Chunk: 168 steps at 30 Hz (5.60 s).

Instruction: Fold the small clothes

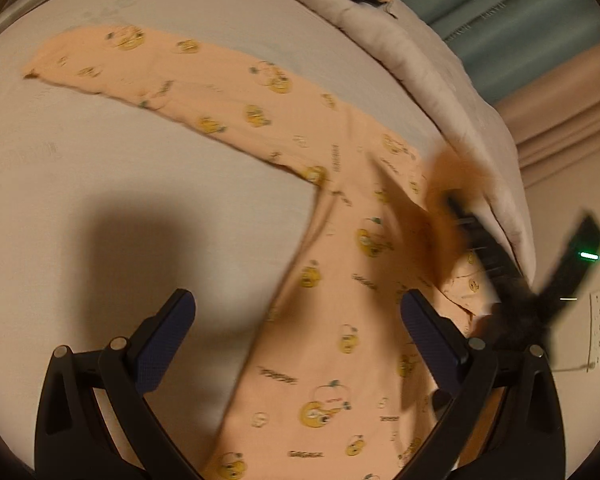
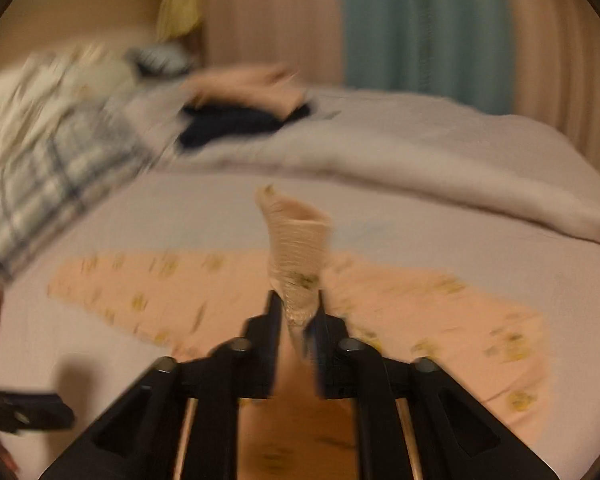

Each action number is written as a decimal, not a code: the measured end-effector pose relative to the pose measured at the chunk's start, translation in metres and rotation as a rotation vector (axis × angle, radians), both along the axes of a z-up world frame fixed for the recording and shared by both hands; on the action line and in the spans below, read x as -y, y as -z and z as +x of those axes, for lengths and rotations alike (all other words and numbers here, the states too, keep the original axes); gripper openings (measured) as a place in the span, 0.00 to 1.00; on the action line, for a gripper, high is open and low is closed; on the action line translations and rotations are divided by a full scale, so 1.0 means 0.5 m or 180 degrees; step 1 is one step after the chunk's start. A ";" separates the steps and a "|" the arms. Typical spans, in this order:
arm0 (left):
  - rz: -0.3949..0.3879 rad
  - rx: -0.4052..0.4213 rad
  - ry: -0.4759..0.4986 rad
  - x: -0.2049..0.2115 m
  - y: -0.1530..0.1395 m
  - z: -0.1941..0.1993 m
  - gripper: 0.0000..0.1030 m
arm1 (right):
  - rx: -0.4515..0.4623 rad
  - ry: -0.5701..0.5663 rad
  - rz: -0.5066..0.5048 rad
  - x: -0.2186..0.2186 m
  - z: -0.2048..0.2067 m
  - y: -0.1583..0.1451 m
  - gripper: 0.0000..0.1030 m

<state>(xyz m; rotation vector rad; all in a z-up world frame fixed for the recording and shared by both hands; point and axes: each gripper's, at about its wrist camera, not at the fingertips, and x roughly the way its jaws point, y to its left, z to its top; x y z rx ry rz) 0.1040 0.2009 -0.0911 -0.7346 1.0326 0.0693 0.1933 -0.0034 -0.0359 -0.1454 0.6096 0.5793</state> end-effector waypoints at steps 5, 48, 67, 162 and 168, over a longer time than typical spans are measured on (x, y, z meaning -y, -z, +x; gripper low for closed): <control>0.0075 0.0026 0.0064 0.003 -0.006 0.001 0.99 | -0.0165 -0.0261 -0.0332 -0.029 -0.025 0.064 0.62; -0.0168 0.0247 -0.0397 -0.101 0.045 -0.075 0.94 | -0.0885 0.0832 0.0583 0.422 -0.090 0.061 0.57; -0.0863 0.0626 -0.0783 -0.212 0.085 -0.153 0.99 | -0.1028 -0.0135 0.0475 0.202 -0.162 0.049 0.76; 0.0722 0.0699 0.0872 0.134 -0.001 0.084 0.88 | -0.0485 -0.0059 0.0268 0.159 0.048 0.047 0.57; 0.0534 0.0685 0.0735 0.104 0.003 0.052 0.88 | -0.0342 -0.0309 -0.0283 0.078 0.062 0.068 0.48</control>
